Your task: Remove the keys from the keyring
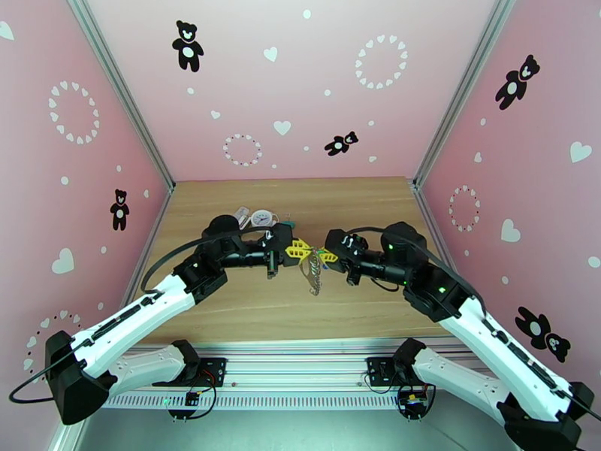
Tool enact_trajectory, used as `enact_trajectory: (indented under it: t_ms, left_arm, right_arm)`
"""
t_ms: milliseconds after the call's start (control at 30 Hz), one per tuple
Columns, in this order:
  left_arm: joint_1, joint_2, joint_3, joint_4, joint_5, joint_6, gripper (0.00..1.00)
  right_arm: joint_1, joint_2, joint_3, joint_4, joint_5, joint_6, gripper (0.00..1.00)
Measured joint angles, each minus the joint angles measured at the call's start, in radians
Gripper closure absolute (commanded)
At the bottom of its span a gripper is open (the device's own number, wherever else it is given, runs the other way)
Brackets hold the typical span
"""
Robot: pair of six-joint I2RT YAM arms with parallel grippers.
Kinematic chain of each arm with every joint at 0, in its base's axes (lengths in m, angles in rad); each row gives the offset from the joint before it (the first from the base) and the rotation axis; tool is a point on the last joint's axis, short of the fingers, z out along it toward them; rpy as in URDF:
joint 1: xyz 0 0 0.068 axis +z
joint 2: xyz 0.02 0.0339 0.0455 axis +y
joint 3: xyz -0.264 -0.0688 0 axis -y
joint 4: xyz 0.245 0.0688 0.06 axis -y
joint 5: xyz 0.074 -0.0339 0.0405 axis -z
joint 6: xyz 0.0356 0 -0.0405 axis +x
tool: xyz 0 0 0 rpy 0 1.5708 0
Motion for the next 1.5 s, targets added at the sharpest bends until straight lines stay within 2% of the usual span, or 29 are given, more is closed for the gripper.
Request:
enact_trajectory:
  t_ms: [200, 400, 533, 667, 933, 1200, 1500]
  left_arm:
    - [0.004, 0.016, -0.025, 0.075, 0.026, -0.036, 1.0]
    - [0.014, 0.074, -0.04, 0.17, 0.047, -0.076, 1.0]
    - [0.026, 0.112, -0.05, 0.227, 0.044, -0.108, 0.72]
    - [0.043, 0.121, -0.093, 0.259, 0.0, -0.139, 0.58]
    - [0.045, 0.027, -0.228, 0.28, -0.141, -0.195, 0.4]
    - [-0.082, -0.023, -0.36, 0.406, -0.313, -0.196, 0.34]
    - [-0.159, 0.093, -0.394, 0.555, -0.44, -0.196, 0.33]
  right_arm:
    - [0.011, 0.011, 0.09, -0.104, 0.007, 0.028, 1.0]
    - [0.018, 0.099, 0.229, -0.238, 0.03, 0.109, 1.0]
    - [0.025, 0.162, 0.303, -0.319, 0.05, 0.189, 1.0]
    - [0.026, 0.195, 0.365, -0.393, 0.075, 0.263, 1.0]
    - [0.03, 0.307, 0.447, -0.558, 0.126, 0.395, 1.0]
    - [0.03, 0.405, 0.48, -0.654, 0.133, 0.505, 1.0]
    - [0.031, 0.448, 0.535, -0.689, 0.133, 0.58, 1.0]
